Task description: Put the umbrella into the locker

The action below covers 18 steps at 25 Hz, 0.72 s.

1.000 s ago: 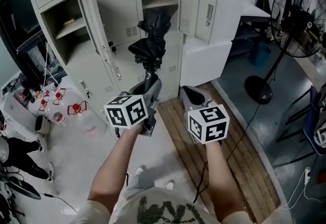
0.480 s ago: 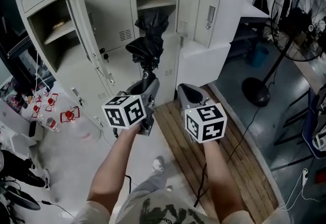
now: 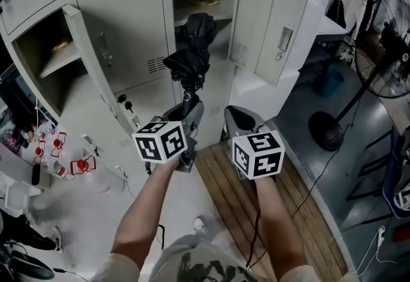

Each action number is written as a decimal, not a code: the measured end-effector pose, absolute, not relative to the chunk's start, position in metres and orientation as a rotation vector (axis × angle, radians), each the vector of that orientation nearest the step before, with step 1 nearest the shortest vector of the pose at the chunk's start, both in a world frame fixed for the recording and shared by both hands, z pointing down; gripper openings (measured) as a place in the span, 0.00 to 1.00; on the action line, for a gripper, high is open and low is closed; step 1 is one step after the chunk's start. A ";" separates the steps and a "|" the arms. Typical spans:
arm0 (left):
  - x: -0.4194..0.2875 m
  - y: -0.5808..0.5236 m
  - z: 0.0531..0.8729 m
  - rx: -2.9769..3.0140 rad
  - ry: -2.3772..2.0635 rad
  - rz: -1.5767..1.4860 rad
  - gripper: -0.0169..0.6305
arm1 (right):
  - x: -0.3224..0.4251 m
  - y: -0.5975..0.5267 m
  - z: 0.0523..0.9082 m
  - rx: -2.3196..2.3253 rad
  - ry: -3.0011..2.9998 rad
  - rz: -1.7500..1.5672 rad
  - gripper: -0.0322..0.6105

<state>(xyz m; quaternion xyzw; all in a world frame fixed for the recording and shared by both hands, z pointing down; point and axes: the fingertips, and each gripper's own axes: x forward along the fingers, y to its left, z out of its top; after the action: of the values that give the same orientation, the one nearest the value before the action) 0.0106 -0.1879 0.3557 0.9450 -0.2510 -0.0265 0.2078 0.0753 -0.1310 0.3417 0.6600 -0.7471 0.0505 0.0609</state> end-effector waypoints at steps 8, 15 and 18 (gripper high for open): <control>0.025 -0.255 0.351 2.627 -0.676 -0.063 0.20 | 0.091 -0.200 0.329 2.052 -2.238 0.176 0.05; 0.032 -0.274 0.353 2.618 -0.648 -0.054 0.20 | 0.096 -0.222 0.327 2.055 -2.199 0.180 0.05; 0.035 -0.276 0.352 2.615 -0.646 -0.056 0.20 | 0.100 -0.224 0.323 2.060 -2.193 0.177 0.05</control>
<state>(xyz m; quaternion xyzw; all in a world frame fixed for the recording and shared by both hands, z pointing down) 0.0351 -0.2761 0.3520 0.9464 -0.2339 -0.0202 0.2219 0.1000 -0.2244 0.3233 0.6822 -0.7261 0.0585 0.0636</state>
